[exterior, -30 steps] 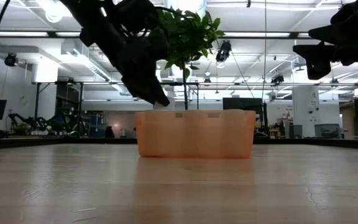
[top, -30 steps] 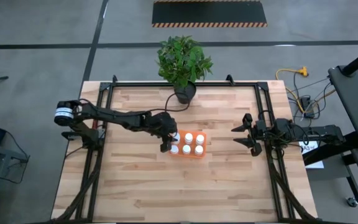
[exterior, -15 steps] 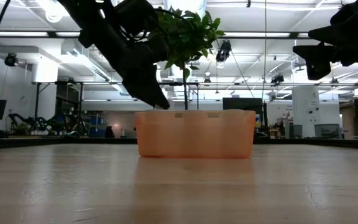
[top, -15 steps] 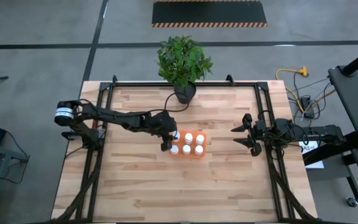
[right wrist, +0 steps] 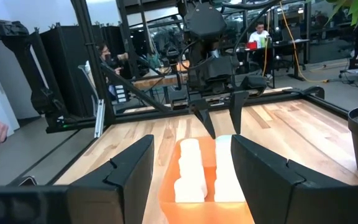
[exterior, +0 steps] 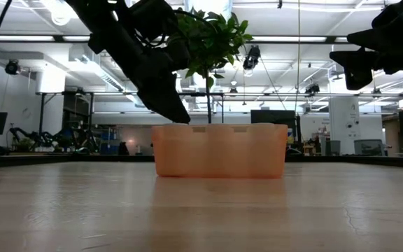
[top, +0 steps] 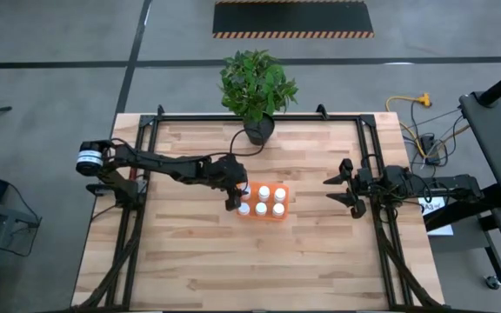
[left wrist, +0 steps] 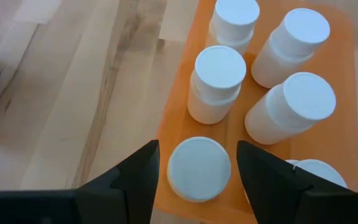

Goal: Pick and place pill bottles into a basket
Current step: Return to Home Position

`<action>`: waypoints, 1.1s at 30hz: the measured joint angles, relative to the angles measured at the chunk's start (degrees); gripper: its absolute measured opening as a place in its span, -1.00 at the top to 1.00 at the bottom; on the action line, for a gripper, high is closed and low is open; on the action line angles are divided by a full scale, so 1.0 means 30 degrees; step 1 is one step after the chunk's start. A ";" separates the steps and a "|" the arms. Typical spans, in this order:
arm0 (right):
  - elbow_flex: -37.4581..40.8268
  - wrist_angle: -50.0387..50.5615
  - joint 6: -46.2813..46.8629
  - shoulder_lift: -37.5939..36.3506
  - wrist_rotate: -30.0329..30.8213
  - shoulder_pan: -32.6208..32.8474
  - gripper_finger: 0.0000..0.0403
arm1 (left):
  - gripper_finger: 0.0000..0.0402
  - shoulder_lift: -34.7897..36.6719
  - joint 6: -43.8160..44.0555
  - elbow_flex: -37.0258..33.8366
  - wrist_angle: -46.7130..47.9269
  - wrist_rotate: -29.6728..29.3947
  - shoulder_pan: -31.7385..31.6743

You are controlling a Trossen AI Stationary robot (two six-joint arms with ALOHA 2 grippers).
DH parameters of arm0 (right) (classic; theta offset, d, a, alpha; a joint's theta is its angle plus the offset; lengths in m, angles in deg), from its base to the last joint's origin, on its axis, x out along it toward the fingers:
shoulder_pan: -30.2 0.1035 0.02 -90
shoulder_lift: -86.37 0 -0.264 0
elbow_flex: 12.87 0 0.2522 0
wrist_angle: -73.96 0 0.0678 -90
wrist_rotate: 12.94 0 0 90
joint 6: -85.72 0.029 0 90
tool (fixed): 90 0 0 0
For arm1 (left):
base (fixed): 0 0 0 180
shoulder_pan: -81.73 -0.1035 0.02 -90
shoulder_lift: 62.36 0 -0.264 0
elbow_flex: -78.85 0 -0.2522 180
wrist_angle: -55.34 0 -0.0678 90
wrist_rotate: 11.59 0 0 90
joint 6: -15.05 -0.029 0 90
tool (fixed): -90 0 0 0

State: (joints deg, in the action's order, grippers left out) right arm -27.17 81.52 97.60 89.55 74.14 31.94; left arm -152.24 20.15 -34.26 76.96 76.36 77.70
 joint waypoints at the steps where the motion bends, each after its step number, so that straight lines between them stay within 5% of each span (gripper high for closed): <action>1: 0.0000 0.0000 0.0021 0.0000 0.0000 0.0005 -0.01 | 0.02 0.0000 0.0000 0.0000 0.0007 0.0000 0.0000; 22: 0.0000 -0.0007 -0.0009 0.0018 0.0007 0.0003 -0.01 | 0.00 0.0663 0.1056 0.0422 0.0078 0.0232 0.0021; 28: 0.0000 0.0011 0.0000 0.0002 0.0007 0.0007 -0.01 | 0.00 0.2651 -0.2068 -0.0036 -0.0124 0.4654 0.0051; 33: 0.0000 -0.0024 0.0003 0.0109 0.0044 0.0000 -0.01 | 0.00 0.4873 0.0310 -0.1945 -0.3886 0.5075 0.0007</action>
State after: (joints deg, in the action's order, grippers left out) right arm -27.17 81.45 97.60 89.88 74.27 31.94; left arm -137.62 21.08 -40.10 65.30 91.59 77.72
